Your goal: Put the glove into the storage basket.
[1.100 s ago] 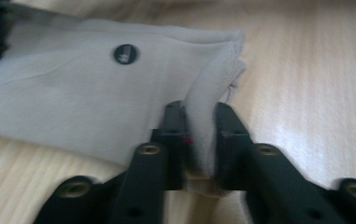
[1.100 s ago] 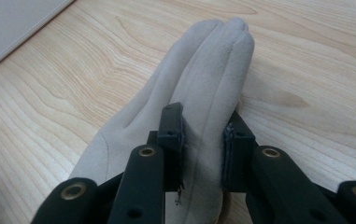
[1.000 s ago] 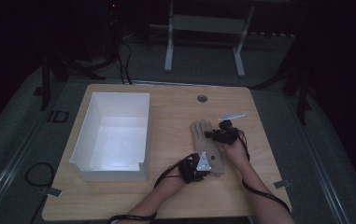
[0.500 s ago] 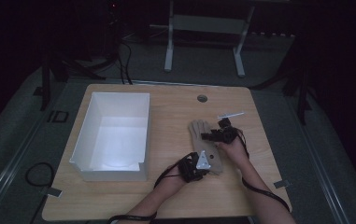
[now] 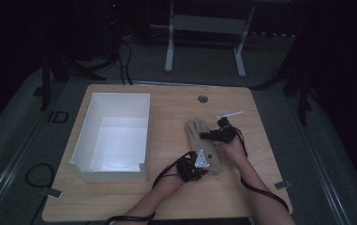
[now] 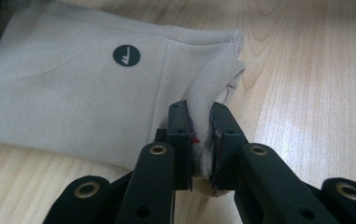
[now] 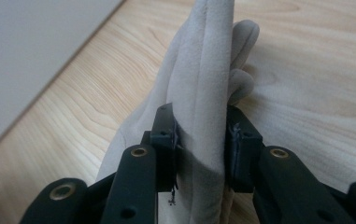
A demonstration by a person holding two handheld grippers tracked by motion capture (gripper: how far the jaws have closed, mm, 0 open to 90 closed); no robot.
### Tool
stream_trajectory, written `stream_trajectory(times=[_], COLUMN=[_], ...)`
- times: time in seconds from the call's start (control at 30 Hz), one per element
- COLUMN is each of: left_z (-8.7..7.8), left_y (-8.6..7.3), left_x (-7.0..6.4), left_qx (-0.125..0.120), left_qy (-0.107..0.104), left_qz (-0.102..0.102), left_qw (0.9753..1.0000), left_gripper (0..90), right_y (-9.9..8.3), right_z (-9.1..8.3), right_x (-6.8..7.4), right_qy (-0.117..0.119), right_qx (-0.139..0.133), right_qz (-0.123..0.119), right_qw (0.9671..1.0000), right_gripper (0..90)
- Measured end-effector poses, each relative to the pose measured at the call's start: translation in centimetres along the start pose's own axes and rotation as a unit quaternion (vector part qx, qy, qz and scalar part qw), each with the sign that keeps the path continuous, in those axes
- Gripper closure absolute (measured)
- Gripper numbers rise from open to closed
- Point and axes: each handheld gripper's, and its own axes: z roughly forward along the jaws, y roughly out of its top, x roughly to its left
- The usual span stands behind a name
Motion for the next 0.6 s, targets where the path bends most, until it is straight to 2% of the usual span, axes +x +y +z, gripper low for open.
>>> stream_trajectory(times=[0.27, 0.37, 0.4, 0.43, 0.6], left_z=[-1.7, -2.7, -3.1, -3.9, -5.3], left_y=[1.1, 2.0, 2.3, 3.0, 4.1], left_x=[0.4, 0.5, 0.6, 0.6, 0.6], left_qx=[-0.011, -0.015, -0.015, -0.016, -0.022], left_qy=[0.011, 0.015, 0.017, 0.015, 0.017], left_qz=[-0.001, 0.002, 0.004, 0.006, 0.010], left_qw=[0.9999, 0.9998, 0.9997, 0.9997, 0.9996], left_gripper=[81.4, 81.4, 81.4, 81.4, 81.4], right_y=[1.1, 2.6, 2.6, 3.0, 3.8], right_z=[-1.8, -4.0, -4.0, -4.8, -6.4], right_x=[0.6, 1.9, 1.9, 2.3, 3.2], right_qy=[0.009, 0.008, 0.008, 0.008, 0.016], right_qx=[-0.027, -0.052, -0.052, -0.061, -0.077], right_qz=[-0.005, -0.016, -0.016, -0.022, -0.031], right_qw=[0.9996, 0.9985, 0.9985, 0.9979, 0.9964], right_gripper=[69.3, 69.2, 69.2, 69.2, 69.2])
